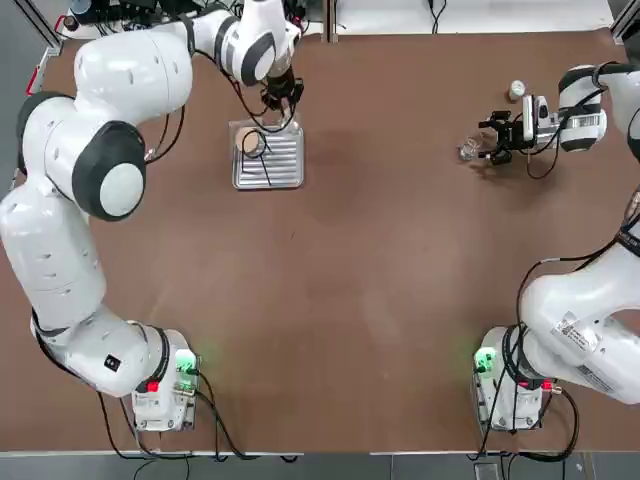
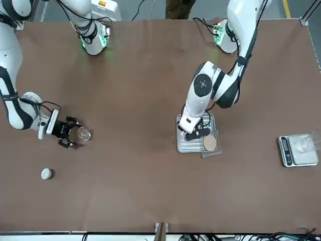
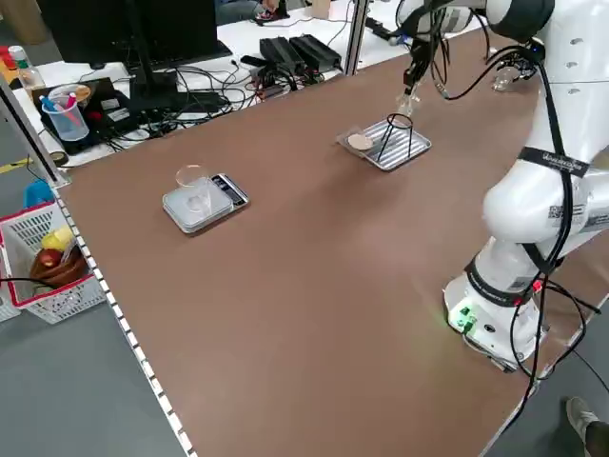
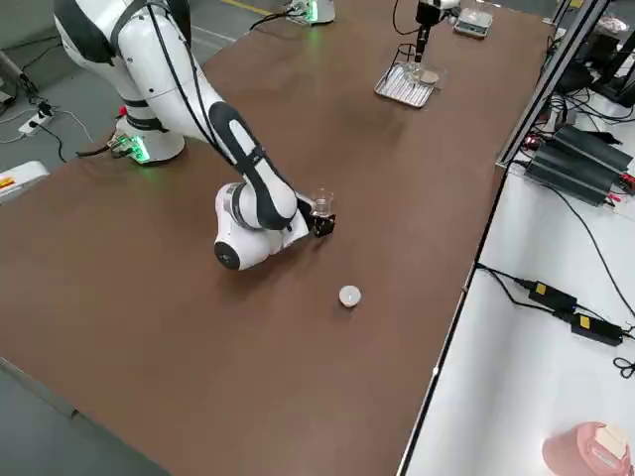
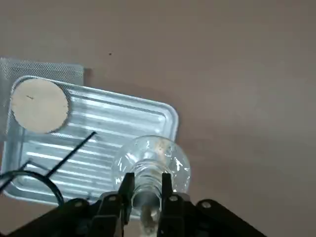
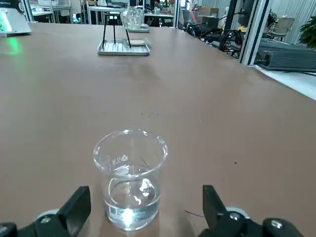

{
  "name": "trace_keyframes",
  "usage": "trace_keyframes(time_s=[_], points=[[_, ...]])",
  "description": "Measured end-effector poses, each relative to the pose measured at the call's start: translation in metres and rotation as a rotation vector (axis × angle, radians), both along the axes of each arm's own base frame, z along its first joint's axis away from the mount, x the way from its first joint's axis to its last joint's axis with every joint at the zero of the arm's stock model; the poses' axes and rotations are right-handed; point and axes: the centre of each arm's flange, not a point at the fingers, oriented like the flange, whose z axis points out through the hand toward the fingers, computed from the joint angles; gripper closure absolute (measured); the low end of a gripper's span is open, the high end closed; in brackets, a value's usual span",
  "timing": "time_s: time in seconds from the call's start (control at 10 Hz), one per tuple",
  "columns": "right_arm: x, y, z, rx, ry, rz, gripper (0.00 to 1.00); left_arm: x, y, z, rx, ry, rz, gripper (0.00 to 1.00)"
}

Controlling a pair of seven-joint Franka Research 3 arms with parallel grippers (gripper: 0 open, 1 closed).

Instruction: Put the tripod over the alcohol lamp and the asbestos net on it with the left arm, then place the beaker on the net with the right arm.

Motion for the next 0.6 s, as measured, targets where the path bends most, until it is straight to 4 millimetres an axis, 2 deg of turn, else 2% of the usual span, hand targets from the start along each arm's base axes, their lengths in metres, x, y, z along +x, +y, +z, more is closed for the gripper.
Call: trace_keyframes(time_s=[0.1, 0.2, 0.5, 0.6], points=[[0.000, 0.003, -0.001, 0.004, -0.001, 0.002, 0.00, -0.004, -0.017, 0.012, -0.020, -0.005, 0.029, 0.74], [0.000, 0.005, -0.001, 0.007, -0.003, 0.003, 0.00, -0.012, -0.041, 0.014, -0.034, -0.004, 0.053, 0.74], [0.001, 0.008, -0.001, 0.014, -0.008, 0.002, 0.00, -0.052, -0.134, -0.023, -0.057, 0.035, 0.124, 0.74], [0.001, 0.010, -0.002, 0.016, -0.008, 0.001, 0.00, -0.065, -0.159, -0.036, -0.062, 0.040, 0.121, 0.74]])
